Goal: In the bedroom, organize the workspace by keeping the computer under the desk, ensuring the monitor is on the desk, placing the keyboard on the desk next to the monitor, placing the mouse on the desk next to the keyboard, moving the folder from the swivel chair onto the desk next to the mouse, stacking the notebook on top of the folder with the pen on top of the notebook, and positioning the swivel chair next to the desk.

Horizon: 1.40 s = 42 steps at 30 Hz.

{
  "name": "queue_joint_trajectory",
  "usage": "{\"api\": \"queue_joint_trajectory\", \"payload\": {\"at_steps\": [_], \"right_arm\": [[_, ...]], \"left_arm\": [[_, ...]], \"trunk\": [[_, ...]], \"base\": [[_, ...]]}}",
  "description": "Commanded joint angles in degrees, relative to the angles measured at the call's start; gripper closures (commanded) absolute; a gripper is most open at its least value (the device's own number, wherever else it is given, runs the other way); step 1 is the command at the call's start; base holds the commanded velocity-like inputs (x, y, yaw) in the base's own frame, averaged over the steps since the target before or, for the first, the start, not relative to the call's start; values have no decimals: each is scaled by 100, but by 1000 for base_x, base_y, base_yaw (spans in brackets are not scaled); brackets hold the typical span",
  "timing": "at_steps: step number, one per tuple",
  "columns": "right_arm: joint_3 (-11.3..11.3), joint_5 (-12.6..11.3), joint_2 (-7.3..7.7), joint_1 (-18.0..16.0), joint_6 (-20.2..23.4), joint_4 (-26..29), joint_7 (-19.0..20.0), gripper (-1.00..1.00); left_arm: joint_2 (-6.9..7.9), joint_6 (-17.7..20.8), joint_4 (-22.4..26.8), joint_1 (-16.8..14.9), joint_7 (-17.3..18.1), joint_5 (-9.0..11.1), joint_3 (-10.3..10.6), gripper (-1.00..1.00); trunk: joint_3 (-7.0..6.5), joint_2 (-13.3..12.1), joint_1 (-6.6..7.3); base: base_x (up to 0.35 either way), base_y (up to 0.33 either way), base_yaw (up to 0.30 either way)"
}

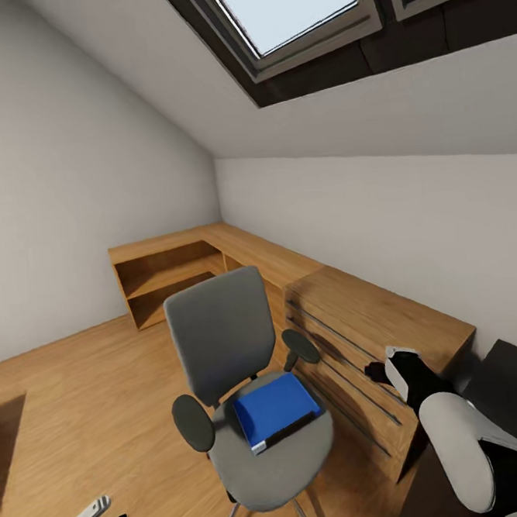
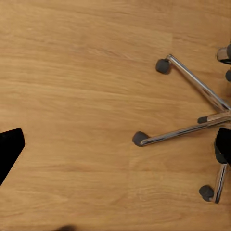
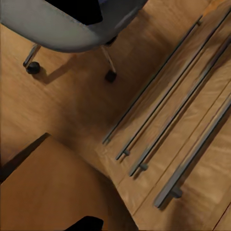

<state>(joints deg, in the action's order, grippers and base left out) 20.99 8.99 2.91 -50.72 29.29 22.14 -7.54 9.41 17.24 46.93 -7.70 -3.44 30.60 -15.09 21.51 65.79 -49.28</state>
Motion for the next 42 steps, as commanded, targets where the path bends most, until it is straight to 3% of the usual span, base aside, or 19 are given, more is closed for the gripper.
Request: {"api": "queue_joint_trajectory", "payload": {"at_steps": [1,17,24,27,32,42], "right_arm": [[35,66,-40,-2,-26,10,16,-100],[26,409,-278,10,-266,10,24,-100],[24,482,-327,36,-356,9,24,-100],[25,505,-332,48,-368,4,24,-100],[26,515,-363,52,-377,-4,27,-100],[26,524,-418,53,-375,-7,46,-100]], "left_arm": [[0,31,9,-3,-34,60,9,-100],[0,23,-27,-3,-26,60,97,-100],[0,-410,-229,-3,-19,59,202,-100],[2,-642,-311,-3,-17,60,340,-100],[7,-739,-347,-3,-23,66,501,-100],[9,-772,-359,-3,-25,66,562,-100]], "trunk": [[7,5,0],[7,5,0],[8,5,0],[13,5,0],[30,5,0],[74,5,0]], "base": [[0,0,271],[0,0,271],[0,0,271],[0,0,268],[0,0,254],[0,0,156]]}}
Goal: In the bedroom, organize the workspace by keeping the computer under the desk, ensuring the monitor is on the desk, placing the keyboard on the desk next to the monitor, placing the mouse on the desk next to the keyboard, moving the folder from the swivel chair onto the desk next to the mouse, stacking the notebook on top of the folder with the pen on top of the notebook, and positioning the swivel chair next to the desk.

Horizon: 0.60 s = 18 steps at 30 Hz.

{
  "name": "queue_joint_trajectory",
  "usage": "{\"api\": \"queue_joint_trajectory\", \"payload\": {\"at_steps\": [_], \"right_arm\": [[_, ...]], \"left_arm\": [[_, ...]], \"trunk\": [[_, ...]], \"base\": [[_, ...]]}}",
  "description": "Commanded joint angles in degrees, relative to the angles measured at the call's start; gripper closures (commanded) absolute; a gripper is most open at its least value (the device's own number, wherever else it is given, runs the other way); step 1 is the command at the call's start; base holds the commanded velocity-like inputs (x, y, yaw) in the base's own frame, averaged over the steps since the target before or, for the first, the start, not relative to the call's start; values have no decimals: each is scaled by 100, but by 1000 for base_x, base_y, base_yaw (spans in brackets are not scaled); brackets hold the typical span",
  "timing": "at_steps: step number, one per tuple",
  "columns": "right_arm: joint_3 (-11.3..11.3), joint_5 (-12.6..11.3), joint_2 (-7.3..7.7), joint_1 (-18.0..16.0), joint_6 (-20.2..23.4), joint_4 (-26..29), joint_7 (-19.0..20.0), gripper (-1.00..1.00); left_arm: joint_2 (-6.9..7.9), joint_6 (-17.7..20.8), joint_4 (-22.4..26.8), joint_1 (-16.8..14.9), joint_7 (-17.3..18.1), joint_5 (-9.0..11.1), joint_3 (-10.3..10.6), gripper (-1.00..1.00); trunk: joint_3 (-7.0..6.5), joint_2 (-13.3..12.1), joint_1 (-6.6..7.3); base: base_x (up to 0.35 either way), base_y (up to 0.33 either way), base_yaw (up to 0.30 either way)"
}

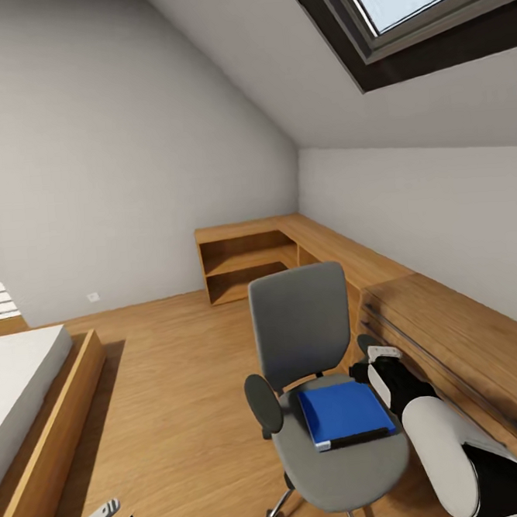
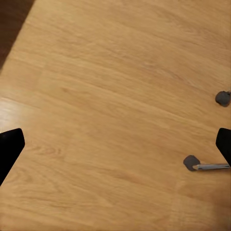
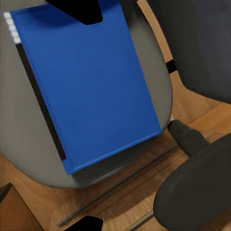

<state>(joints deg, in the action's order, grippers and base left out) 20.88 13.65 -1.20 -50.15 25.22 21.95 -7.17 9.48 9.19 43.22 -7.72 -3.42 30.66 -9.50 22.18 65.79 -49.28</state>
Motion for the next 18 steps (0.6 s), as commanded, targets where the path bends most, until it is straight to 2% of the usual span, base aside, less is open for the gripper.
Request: {"api": "queue_joint_trajectory", "payload": {"at_steps": [1,18], "right_arm": [[38,58,-8,-4,31,11,9,-100],[39,60,8,59,-85,14,22,-100]], "left_arm": [[1,32,12,-1,-27,60,4,-100],[-7,22,11,-1,-10,54,9,-100]], "trunk": [[9,5,0],[16,5,0]], "base": [[0,0,44],[0,0,10]]}}
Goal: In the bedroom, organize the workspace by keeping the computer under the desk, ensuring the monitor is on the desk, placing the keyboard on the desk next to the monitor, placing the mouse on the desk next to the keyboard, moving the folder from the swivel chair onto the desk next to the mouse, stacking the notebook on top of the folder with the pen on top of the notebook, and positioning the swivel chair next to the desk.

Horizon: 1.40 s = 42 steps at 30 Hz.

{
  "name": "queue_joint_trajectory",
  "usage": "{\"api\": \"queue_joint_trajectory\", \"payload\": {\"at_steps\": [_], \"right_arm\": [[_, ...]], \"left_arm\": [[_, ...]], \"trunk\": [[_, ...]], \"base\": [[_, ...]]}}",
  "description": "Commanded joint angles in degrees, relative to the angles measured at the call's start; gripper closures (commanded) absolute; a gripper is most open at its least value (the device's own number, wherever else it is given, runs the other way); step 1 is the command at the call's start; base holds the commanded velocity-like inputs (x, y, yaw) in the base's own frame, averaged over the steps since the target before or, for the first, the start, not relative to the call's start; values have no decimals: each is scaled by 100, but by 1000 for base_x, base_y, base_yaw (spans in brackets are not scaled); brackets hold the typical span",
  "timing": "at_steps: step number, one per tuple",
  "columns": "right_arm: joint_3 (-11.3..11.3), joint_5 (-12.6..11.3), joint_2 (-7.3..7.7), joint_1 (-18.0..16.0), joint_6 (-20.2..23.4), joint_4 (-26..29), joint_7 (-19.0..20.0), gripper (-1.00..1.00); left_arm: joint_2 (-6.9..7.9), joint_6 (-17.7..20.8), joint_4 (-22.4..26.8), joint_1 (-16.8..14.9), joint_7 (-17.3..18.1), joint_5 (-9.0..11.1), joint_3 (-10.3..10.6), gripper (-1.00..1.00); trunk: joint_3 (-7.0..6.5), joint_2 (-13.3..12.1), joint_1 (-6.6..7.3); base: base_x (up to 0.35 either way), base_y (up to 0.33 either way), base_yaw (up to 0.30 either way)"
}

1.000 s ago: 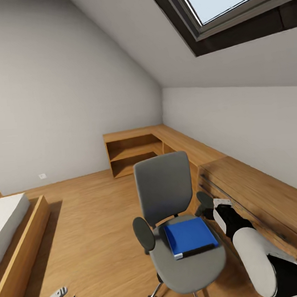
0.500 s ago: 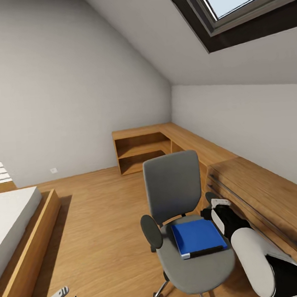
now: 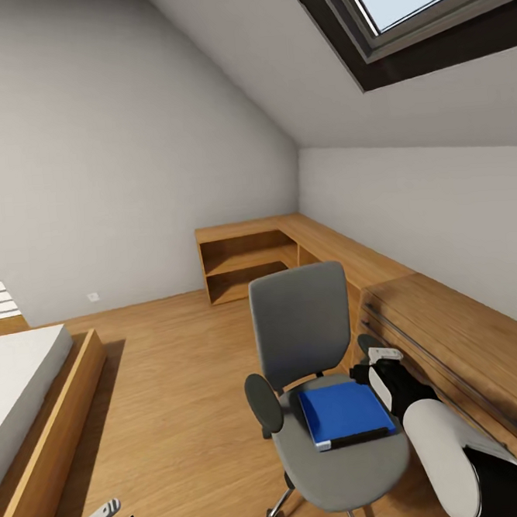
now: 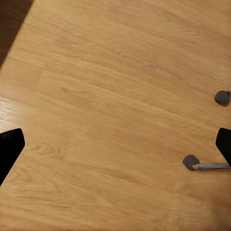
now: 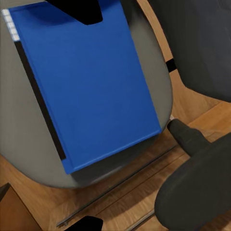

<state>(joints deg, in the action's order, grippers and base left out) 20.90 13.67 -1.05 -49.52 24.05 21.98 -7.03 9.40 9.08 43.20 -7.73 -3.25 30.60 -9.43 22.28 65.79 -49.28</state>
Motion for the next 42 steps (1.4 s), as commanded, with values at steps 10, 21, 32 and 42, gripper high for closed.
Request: {"api": "queue_joint_trajectory", "payload": {"at_steps": [10,21,32,42], "right_arm": [[35,46,-26,3,-27,16,6,-100],[37,31,-25,4,-84,31,67,-100],[28,28,9,4,-77,197,311,-100],[27,39,127,-7,-331,180,392,-100]], "left_arm": [[1,25,30,-1,-10,60,3,-100],[-464,2089,3633,239,-1497,317,238,-100],[-934,2902,4274,240,-1796,509,424,-100],[-1081,3032,4394,237,-1904,497,439,-100]], "trunk": [[7,4,0],[61,125,-66],[258,566,-308],[438,967,-527]], "base": [[0,0,0],[0,0,0],[0,0,0],[0,0,0]]}}
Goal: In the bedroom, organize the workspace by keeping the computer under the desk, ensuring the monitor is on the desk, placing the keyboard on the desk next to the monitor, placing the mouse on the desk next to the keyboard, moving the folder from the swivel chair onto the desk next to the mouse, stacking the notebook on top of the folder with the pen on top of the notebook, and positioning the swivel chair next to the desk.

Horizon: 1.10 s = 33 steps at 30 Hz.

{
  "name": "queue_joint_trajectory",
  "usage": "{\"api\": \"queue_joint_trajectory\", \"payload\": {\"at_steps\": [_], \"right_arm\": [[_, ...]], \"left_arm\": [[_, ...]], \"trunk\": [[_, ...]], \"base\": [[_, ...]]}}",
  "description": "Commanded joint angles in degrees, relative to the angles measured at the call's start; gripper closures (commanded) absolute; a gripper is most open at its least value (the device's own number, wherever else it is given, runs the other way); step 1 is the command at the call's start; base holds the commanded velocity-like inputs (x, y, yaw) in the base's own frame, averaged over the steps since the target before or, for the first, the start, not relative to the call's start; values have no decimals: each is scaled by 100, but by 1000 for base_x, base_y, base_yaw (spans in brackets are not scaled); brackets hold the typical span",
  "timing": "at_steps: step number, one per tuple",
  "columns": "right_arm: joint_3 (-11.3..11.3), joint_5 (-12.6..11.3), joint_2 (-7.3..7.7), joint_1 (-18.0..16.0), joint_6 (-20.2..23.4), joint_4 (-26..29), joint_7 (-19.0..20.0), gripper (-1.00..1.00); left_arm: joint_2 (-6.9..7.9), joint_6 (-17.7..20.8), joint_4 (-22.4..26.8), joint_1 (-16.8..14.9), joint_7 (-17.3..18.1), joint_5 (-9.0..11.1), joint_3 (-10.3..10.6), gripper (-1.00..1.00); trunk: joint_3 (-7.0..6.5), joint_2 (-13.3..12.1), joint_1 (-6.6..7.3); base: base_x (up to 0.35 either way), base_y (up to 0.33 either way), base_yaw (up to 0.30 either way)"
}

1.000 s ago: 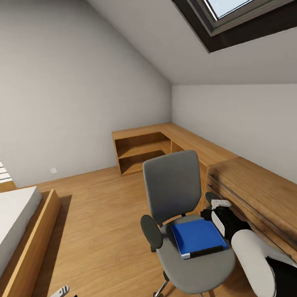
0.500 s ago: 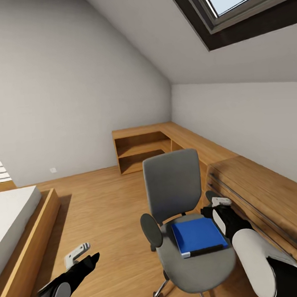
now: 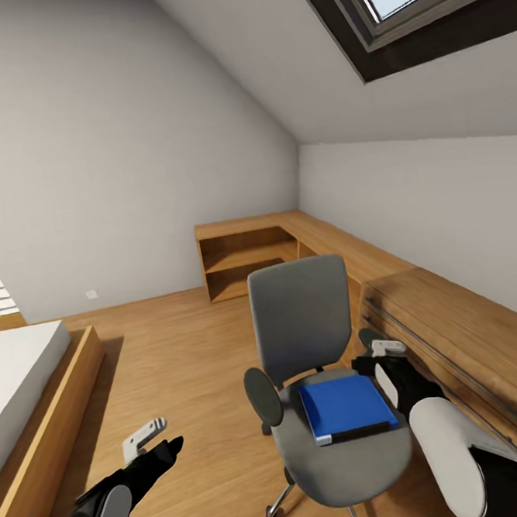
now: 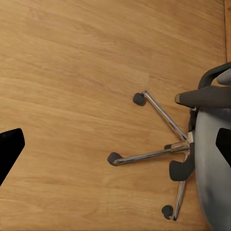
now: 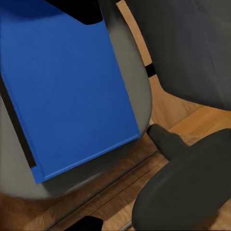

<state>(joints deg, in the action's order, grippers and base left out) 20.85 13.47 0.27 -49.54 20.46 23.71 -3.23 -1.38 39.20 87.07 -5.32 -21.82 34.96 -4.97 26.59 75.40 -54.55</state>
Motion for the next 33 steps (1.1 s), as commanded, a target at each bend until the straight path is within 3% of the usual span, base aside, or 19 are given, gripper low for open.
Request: {"api": "queue_joint_trajectory", "payload": {"at_steps": [1,7,8,12,33], "right_arm": [[32,57,3,-6,13,3,13,-100],[34,53,20,-11,-94,-133,21,-100],[32,57,-3,-10,-365,-275,30,-100],[39,62,-115,-5,-693,-383,43,-100],[68,-95,-229,-3,-726,-409,15,-100]], "left_arm": [[-7,20,8,-4,-47,60,-8,-100],[-16,14,5,-4,-49,55,-31,-100],[-9,11,-1,-4,-50,64,-49,-100],[-6,9,-5,-4,-50,69,-51,-100],[6,0,-111,-4,-51,55,-47,-100]], "trunk": [[25,46,-23],[133,286,-154],[150,326,-176],[222,487,-264],[599,1329,-725]], "base": [[0,0,0],[0,0,0],[0,0,0],[0,0,0],[0,0,0]]}}
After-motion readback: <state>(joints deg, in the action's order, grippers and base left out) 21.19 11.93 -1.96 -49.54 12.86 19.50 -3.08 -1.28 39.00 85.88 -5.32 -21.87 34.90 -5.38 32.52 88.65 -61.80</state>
